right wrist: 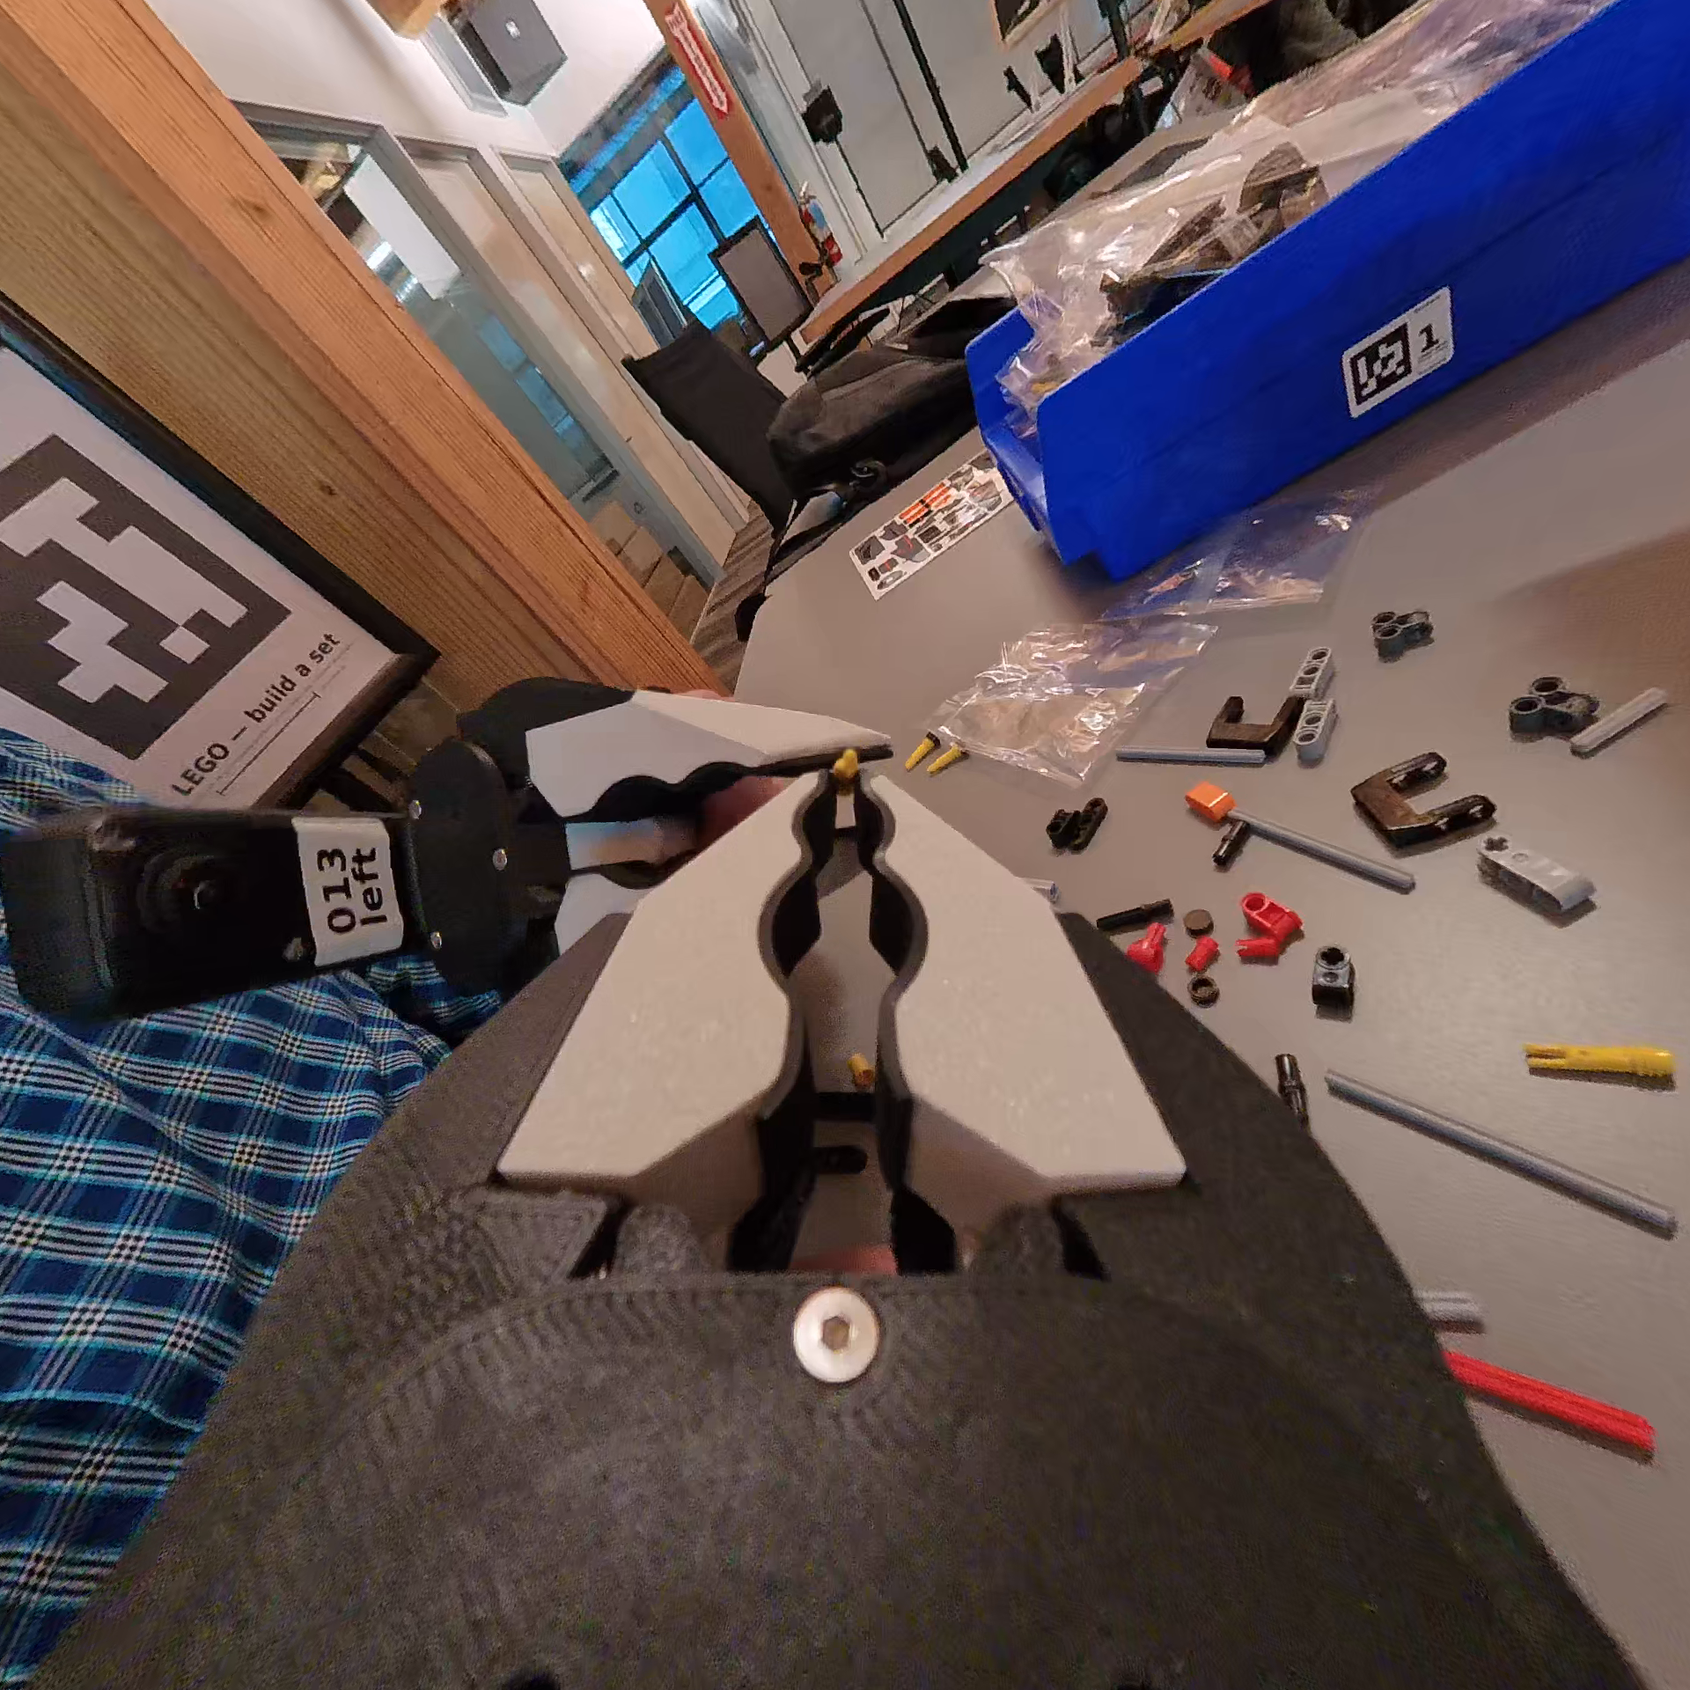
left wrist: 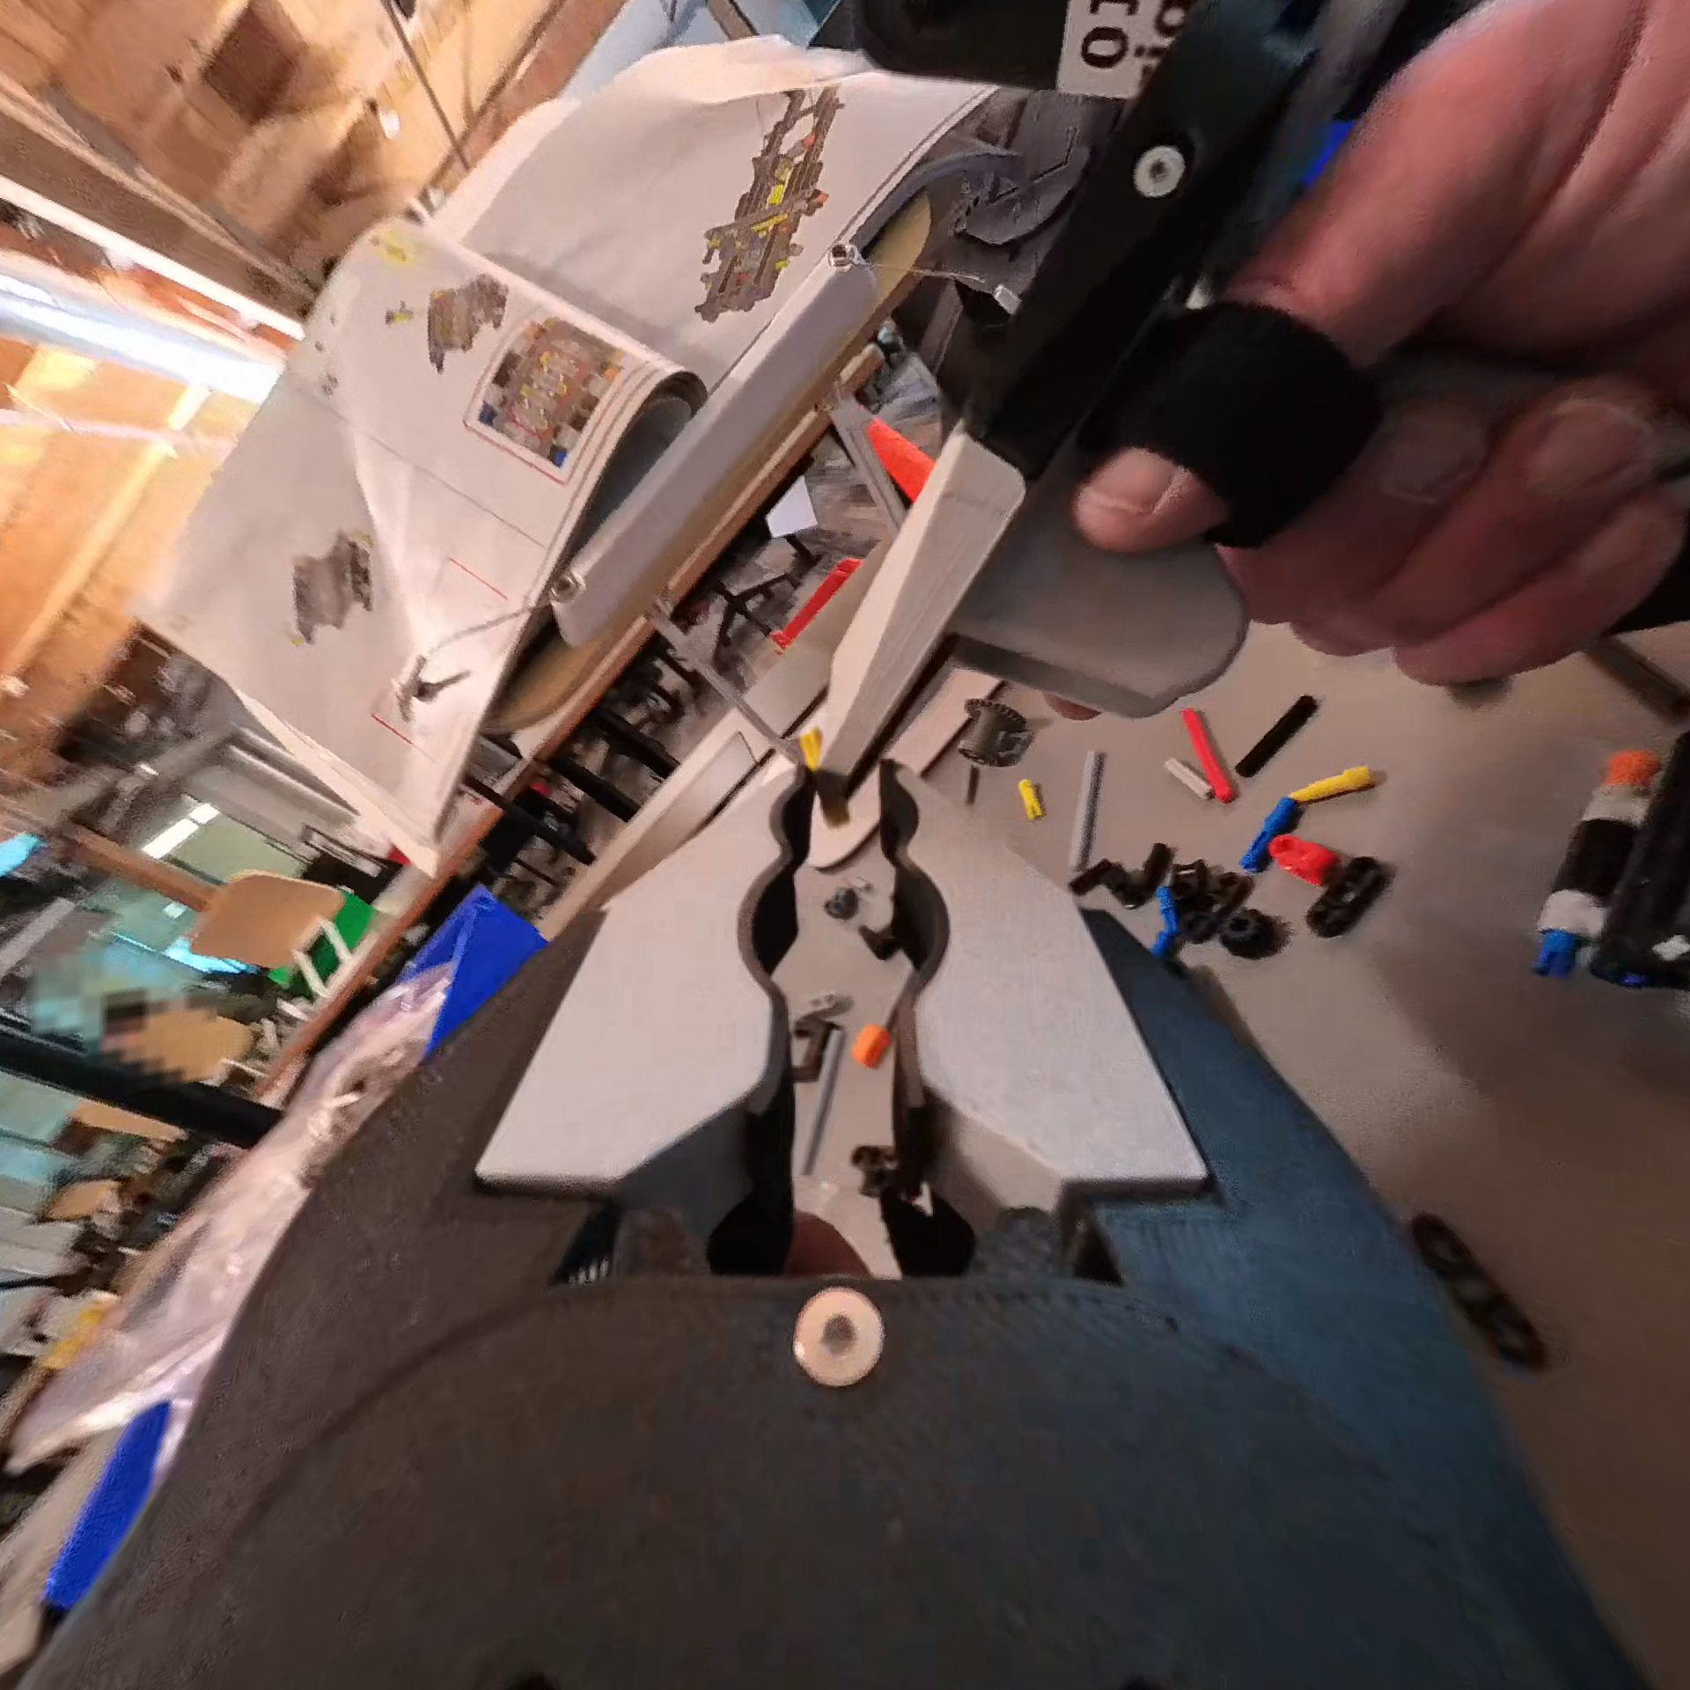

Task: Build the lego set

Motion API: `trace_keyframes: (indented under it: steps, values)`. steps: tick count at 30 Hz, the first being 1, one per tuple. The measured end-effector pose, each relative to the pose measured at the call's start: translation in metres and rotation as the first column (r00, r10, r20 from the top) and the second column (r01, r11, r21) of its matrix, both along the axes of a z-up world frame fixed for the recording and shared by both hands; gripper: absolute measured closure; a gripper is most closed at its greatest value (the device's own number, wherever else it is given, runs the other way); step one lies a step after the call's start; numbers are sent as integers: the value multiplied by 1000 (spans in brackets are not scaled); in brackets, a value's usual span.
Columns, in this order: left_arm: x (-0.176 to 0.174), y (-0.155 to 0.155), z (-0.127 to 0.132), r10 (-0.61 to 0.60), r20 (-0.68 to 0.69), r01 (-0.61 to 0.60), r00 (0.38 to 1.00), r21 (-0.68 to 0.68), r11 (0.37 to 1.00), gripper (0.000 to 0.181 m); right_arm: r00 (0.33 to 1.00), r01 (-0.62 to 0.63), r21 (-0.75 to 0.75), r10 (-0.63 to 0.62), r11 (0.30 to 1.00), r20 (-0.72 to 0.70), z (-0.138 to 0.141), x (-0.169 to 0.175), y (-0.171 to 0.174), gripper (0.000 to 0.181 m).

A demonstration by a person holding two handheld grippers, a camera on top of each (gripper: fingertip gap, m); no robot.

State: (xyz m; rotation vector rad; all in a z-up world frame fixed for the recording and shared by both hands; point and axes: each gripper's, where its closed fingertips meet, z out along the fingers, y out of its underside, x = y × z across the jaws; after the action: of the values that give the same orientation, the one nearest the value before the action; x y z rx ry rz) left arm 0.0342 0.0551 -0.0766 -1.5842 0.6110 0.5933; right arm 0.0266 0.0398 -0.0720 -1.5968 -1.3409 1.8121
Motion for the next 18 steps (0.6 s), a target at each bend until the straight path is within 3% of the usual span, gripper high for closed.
trace_keyframes:
  steps: [4, 10, 18]
  values:
    - [0, 3, 0, -7, -138, 7, 990, 6, 1000, 170, 1000, 11, 4, -11, 1000, 18, -2, 0, 2, 179]
    - [1, 2, -1, -48, -113, 48, 992, 1, 999, 172, 1000, 16, 30, -16, 999, 12, -2, 1, 2, 178]
    - [2, 1, -6, -76, -190, 73, 979, -21, 997, 174, 999, 5, 52, -6, 999, 33, -6, 2, 1, 179]
